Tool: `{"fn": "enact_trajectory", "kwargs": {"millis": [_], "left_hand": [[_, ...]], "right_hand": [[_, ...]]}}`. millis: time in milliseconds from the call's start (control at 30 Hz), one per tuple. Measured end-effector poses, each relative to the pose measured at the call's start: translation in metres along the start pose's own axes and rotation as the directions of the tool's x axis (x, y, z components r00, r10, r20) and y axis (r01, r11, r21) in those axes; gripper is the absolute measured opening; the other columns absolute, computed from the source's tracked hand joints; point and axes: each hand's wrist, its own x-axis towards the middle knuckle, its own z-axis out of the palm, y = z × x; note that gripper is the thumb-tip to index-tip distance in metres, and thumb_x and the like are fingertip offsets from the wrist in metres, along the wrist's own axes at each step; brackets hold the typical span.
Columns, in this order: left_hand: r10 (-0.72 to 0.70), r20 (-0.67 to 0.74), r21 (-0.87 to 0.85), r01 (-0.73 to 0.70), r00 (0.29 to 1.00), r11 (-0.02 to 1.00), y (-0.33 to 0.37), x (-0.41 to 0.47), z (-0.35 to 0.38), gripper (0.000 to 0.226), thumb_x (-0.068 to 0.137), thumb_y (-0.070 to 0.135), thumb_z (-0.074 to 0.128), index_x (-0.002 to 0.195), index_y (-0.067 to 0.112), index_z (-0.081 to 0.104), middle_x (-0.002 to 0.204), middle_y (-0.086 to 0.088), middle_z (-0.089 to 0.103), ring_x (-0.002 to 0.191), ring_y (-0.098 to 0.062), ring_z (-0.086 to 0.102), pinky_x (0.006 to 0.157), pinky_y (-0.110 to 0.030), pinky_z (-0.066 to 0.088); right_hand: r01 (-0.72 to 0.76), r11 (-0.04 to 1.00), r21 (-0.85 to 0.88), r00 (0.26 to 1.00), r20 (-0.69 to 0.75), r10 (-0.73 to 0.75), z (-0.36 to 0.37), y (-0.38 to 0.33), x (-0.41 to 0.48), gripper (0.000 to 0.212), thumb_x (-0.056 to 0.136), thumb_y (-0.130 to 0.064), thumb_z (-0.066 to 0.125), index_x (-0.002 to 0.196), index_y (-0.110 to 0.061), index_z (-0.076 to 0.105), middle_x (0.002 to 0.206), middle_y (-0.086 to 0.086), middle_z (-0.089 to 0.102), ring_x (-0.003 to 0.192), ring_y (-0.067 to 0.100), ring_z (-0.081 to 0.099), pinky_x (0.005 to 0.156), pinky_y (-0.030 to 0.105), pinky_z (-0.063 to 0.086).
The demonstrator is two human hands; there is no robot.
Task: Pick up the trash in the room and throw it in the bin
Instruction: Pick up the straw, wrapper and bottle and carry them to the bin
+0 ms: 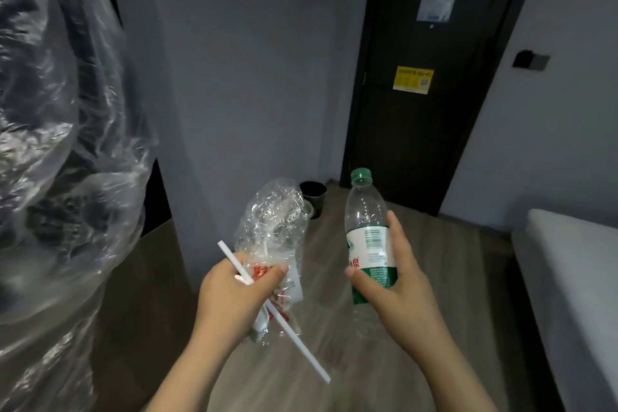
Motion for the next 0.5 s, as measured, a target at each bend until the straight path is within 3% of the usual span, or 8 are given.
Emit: {"fn": "enact_trajectory", "kwargs": {"millis": [167,233,400,500], "left_hand": [[-0.072,0.039,0.026,0.071,0.997,0.997,-0.021,0.073,0.025,0.032,0.071,0.027,0.082,0.068,0.001,0.063,0.059,-0.011,0.067,0.052,-0.017,0.064,0.056,-0.033,0.052],[-0.103,0.050,0.046,0.101,0.993,0.994,-0.028,0.102,0.041,0.030,0.071,0.028,0.082,0.065,0.004,0.063,0.057,-0.006,0.067,0.051,-0.013,0.064,0.052,-0.029,0.048],[-0.062,0.038,0.061,0.060,0.997,0.996,-0.030,0.178,0.090,0.029,0.072,0.027,0.081,0.066,0.004,0.064,0.058,-0.004,0.068,0.049,-0.007,0.063,0.047,-0.017,0.044],[-0.066,0.037,0.083,0.063,0.997,0.995,-0.021,0.222,0.124,0.032,0.074,0.027,0.080,0.065,0.002,0.062,0.055,-0.006,0.067,0.045,-0.010,0.062,0.039,-0.016,0.042]], "right_hand": [[-0.074,0.997,-0.002,0.997,-0.004,0.074,0.019,0.024,0.065,0.092,0.080,-0.035,0.071,0.136,-0.069,0.007,0.126,-0.032,0.040,0.112,0.007,0.055,0.090,0.036,0.054],[-0.091,0.996,0.005,0.996,-0.019,0.091,0.022,0.036,0.095,0.091,0.080,-0.034,0.071,0.136,-0.069,0.008,0.121,-0.037,0.036,0.111,0.006,0.055,0.089,0.032,0.054],[-0.064,0.998,0.026,0.997,-0.041,0.065,0.020,0.072,0.183,0.091,0.081,-0.033,0.071,0.138,-0.066,0.008,0.129,-0.025,0.042,0.110,0.004,0.055,0.087,0.026,0.051],[-0.065,0.996,0.057,0.997,-0.033,0.067,0.010,0.092,0.240,0.091,0.080,-0.033,0.073,0.136,-0.069,0.010,0.133,-0.022,0.043,0.115,0.007,0.054,0.093,0.035,0.052]]}}
